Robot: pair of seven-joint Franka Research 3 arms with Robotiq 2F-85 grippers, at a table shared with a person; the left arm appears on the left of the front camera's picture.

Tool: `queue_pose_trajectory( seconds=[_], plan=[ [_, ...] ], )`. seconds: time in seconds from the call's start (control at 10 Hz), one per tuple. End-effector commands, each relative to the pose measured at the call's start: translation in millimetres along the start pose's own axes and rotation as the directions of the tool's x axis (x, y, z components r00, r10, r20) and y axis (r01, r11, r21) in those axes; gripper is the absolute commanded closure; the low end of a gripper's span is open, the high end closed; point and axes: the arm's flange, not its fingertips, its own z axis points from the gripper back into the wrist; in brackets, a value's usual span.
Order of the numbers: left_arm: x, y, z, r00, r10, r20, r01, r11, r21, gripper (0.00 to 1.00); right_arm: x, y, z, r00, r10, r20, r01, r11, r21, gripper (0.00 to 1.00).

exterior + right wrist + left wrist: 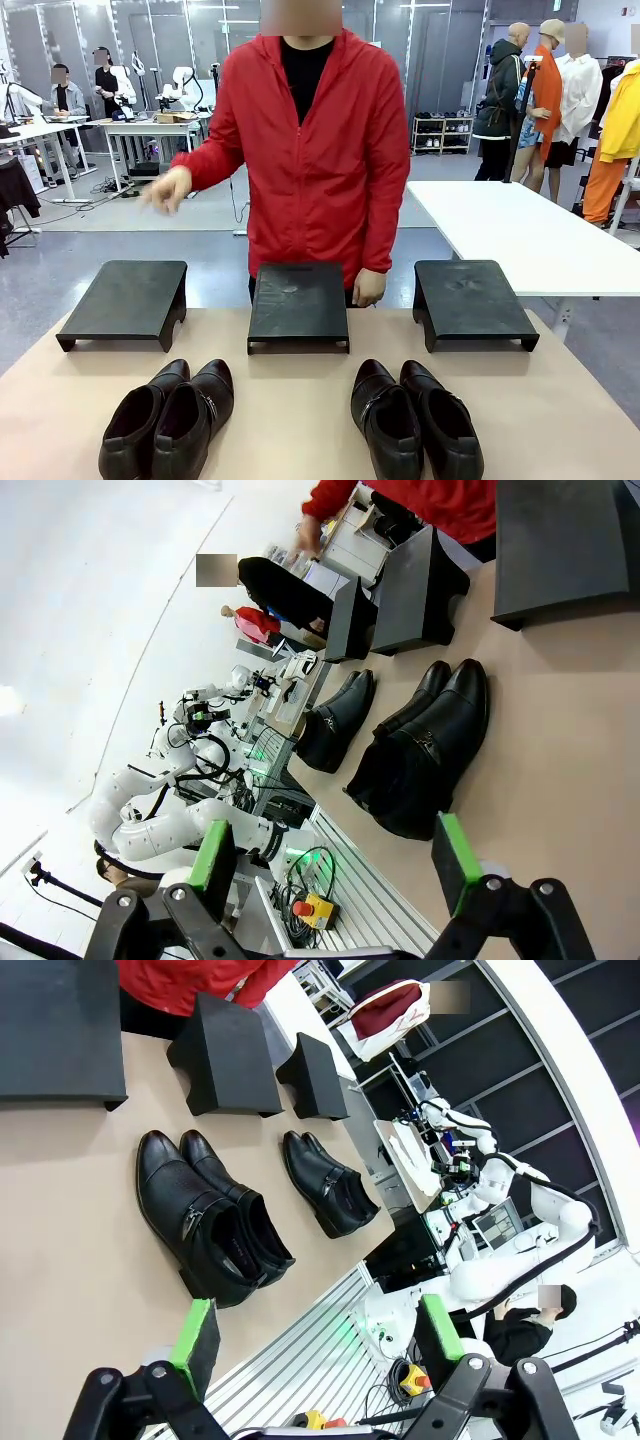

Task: Place the shoes on the stand as instructed by the person.
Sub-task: Pick up one pair of Shoes and place it on the Shoes Stand indicated by the person.

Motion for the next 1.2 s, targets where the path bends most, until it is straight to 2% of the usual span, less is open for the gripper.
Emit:
queue_pose_trajectory(
  seconds=[0.0,0.9,1.1],
  plan=[
    [1,2,0,1.000,-0.021,0.008,0.021,1.000,-0.021,0.00,-1,0,0,1.000,0.002,0.000,-0.002,1.000,0.011,0.00],
    [0,0,0,1.000,0.000,0.000,0.000,1.000,-0.001,0.00,-1,0,0,1.000,0.002,0.000,-0.002,1.000,0.011,0.00],
    [36,-57,-19,0.976,-0.020,-0.215,0.051,0.988,0.143,0.00,-1,0,0,1.000,0.002,0.000,-0.002,1.000,0.011,0.00]
  ],
)
